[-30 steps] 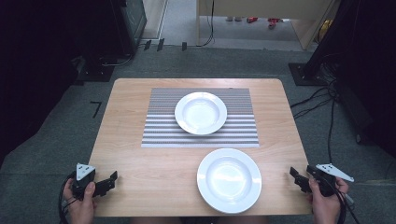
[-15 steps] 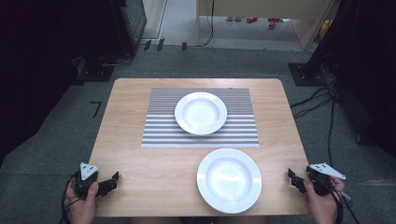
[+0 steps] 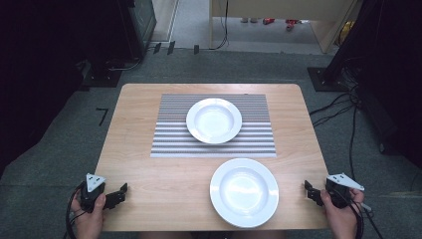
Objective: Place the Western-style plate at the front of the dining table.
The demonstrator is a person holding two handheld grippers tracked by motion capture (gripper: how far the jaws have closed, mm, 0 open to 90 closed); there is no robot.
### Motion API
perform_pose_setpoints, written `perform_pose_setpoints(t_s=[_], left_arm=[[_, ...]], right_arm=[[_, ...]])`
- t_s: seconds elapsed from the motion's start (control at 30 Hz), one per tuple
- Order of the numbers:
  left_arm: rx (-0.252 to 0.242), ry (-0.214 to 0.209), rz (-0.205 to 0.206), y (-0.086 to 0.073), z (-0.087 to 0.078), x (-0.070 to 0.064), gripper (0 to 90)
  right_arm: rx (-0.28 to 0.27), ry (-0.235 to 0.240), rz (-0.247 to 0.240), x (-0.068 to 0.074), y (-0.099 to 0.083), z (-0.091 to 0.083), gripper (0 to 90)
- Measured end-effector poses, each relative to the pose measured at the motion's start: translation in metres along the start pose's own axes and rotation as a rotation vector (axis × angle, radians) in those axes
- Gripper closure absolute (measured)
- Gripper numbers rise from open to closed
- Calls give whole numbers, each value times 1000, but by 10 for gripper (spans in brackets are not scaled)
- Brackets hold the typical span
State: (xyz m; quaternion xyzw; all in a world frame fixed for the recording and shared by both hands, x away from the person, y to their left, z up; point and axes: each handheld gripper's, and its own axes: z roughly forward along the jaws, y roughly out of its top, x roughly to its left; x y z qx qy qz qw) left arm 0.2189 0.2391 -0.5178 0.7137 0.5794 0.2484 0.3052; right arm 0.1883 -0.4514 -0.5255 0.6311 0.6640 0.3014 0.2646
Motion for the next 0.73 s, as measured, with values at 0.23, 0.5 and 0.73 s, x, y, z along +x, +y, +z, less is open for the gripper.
perform_pose_setpoints(t_s=[0.23, 0.5, 0.73], left_arm=[[-6, 0, 0, 0, 0, 0, 108], [-7, 3, -3, 0, 1, -1, 107], [-7, 6, -8, 1, 2, -1, 107]], right_arm=[[6, 0, -1, 1, 1, 1, 125], [13, 6, -7, 3, 1, 3, 91], [19, 6, -5, 3, 2, 4, 68]])
